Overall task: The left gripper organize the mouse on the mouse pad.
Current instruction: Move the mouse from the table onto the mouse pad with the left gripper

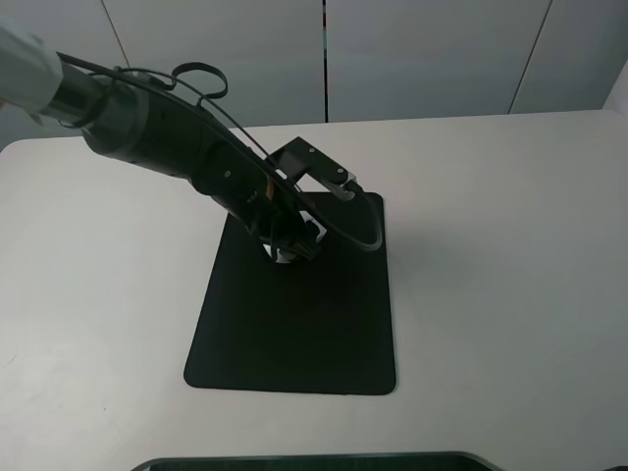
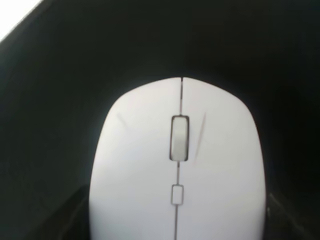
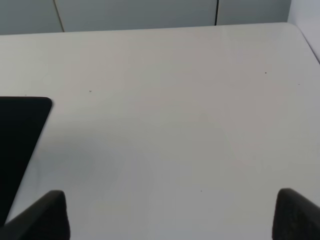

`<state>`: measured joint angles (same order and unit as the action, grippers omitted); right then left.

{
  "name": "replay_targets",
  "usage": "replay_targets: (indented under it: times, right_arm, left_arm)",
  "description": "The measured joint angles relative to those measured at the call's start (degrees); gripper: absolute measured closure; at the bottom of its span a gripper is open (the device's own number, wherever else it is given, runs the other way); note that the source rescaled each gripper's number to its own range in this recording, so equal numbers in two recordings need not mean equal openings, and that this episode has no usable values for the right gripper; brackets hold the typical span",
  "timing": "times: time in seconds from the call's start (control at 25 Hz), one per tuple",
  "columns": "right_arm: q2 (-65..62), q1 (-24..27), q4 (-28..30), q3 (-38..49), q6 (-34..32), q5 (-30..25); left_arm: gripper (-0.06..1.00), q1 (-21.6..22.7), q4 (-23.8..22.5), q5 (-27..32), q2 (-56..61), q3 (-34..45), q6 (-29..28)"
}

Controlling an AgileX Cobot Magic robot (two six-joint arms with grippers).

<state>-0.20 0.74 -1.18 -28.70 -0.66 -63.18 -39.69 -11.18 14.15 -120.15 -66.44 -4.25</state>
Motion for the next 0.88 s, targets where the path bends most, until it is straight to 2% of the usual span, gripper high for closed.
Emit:
replay_targets:
  times: [0.56, 0.6, 0.64, 0.68, 0.72, 0.76, 0.8, 0.88]
  right_arm:
    - [0.0, 0.0, 0.0, 0.0, 0.0, 0.0]
    - [0.0, 0.0, 0.0, 0.0, 0.0, 0.0]
    - [0.0, 0.0, 0.0, 0.0, 0.0, 0.0]
    - [0.0, 0.0, 0.0, 0.0, 0.0, 0.0]
    - [0.0, 0.0, 0.0, 0.0, 0.0, 0.0]
    - [0.0, 0.0, 0.0, 0.0, 0.0, 0.0]
    - [0.0, 0.0, 0.0, 0.0, 0.0, 0.0]
    - [0.0, 0.0, 0.0, 0.0, 0.0, 0.0]
  left_arm:
    - [0.94, 0.0, 0.3, 1.6, -0.4, 0.0, -3.0]
    - [0.92, 0.0, 0.3, 1.6, -0.4, 0.0, -3.0]
    - [0.74, 0.0, 0.3, 1.6, -0.4, 0.0, -3.0]
    - [0.33, 0.0, 0.3, 1.7, -0.5, 0.0, -3.0]
    - [0.12, 0.0, 0.3, 1.7, -0.5, 0.0, -3.0]
    - [0.04, 0.0, 0.3, 1.7, -0.5, 0.0, -3.0]
    - [0.01, 0.0, 0.3, 1.8, -0.5, 0.0, -3.0]
    - [-0.03, 0.0, 0.3, 2.0, -0.5, 0.0, -3.1]
